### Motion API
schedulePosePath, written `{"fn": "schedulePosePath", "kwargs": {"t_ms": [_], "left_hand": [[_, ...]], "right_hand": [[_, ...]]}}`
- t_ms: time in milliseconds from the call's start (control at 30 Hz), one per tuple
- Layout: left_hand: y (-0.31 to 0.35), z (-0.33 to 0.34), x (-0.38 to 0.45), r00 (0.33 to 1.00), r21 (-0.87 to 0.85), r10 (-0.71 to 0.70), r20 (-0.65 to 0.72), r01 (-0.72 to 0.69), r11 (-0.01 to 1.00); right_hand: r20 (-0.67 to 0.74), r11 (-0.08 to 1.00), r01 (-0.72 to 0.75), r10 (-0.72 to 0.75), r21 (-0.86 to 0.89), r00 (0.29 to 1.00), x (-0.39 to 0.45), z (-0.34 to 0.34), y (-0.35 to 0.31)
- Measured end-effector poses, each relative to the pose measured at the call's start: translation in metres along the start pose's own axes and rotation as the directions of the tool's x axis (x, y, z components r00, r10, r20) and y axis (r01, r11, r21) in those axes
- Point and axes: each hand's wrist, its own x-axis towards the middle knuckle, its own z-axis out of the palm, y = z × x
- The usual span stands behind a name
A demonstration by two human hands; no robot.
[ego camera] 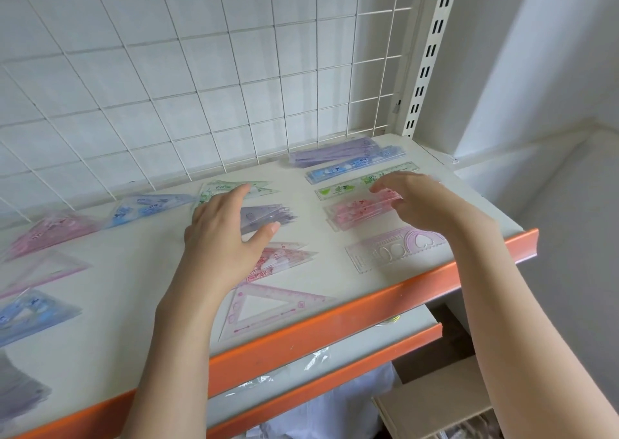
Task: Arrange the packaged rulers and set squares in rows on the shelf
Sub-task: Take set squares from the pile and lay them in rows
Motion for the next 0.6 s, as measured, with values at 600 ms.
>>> {"fn": "schedulePosePath", "kwargs": {"t_ms": [600], "left_hand": [[-0.147, -0.108, -0.098, 0.972, 0.056, -0.125, -0.2, 0.139, 0.989]], "right_hand": [[-0.227, 0.907, 0.383, -0.341, 0.176, 0.912, -0.049, 0.084, -0.261]]}}
